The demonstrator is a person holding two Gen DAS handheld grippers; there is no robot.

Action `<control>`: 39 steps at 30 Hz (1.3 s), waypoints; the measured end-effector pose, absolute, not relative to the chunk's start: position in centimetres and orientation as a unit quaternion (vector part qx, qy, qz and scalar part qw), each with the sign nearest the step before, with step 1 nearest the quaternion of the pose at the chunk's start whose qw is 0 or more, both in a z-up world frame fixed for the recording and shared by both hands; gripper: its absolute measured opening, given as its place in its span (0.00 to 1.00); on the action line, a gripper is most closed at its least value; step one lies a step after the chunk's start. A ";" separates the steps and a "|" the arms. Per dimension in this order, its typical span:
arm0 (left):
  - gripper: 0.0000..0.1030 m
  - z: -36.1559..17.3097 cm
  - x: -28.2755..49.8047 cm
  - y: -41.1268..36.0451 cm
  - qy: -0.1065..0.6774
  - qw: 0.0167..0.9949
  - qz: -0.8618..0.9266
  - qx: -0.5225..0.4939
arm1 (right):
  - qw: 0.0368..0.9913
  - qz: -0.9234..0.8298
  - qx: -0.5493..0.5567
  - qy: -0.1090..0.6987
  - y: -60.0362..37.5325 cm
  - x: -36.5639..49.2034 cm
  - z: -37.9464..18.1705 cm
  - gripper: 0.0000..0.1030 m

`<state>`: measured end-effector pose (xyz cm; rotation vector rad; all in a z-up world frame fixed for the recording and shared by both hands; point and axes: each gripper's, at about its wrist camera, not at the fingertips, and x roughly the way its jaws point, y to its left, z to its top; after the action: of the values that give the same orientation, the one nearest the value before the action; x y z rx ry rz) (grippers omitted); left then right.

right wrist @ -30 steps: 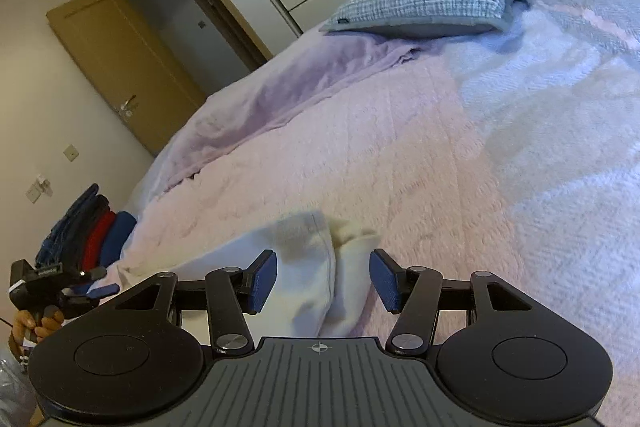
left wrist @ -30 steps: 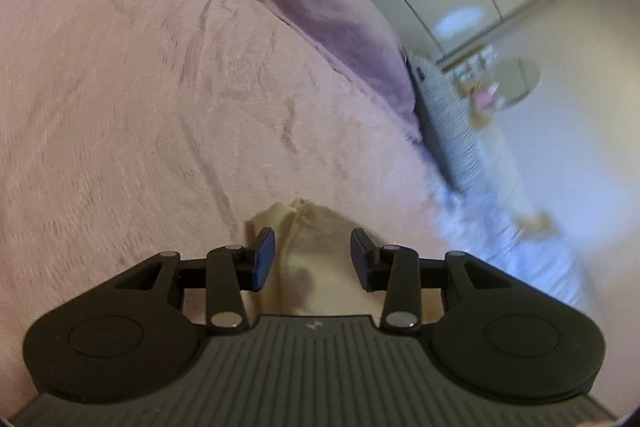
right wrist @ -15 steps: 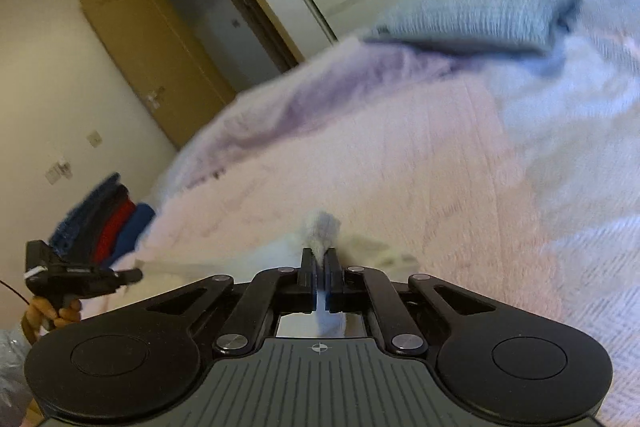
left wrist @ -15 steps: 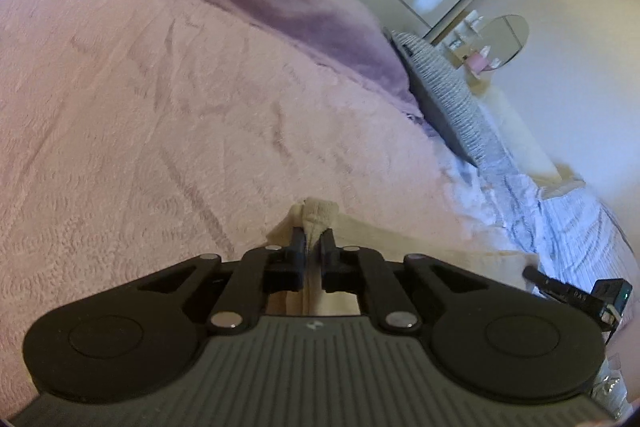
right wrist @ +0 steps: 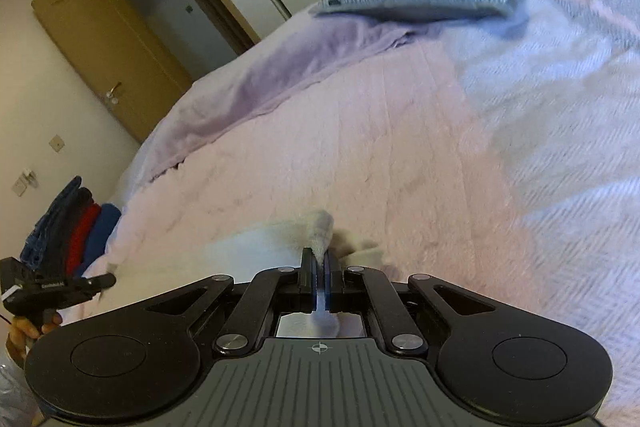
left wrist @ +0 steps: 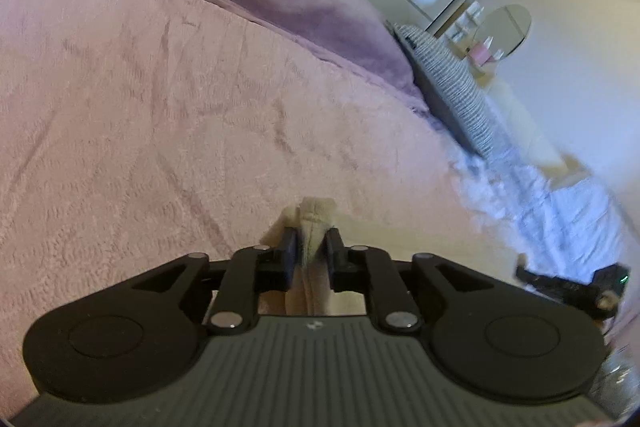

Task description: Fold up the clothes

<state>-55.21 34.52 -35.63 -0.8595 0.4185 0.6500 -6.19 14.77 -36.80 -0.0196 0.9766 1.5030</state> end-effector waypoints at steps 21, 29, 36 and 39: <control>0.19 -35.5 -54.2 34.1 0.209 0.860 0.297 -0.357 | 0.632 0.659 0.008 0.408 14.0 -6.4 -36.4 0.02; 0.05 -34.3 -53.7 33.4 0.213 0.874 0.308 -0.310 | 0.634 0.662 0.004 0.399 13.9 -6.6 -36.0 0.02; 0.11 -33.4 -52.4 31.5 0.249 0.881 0.337 -0.219 | 0.634 0.668 0.002 0.390 13.8 -6.8 -35.5 0.02; 0.15 -33.2 -51.7 30.8 0.257 0.887 0.338 -0.183 | 0.634 0.667 0.001 0.392 14.0 -6.8 -35.7 0.02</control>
<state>-51.71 30.80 -33.15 -0.3814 0.5335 0.7031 -6.83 13.96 -35.65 0.0030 0.8973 1.5248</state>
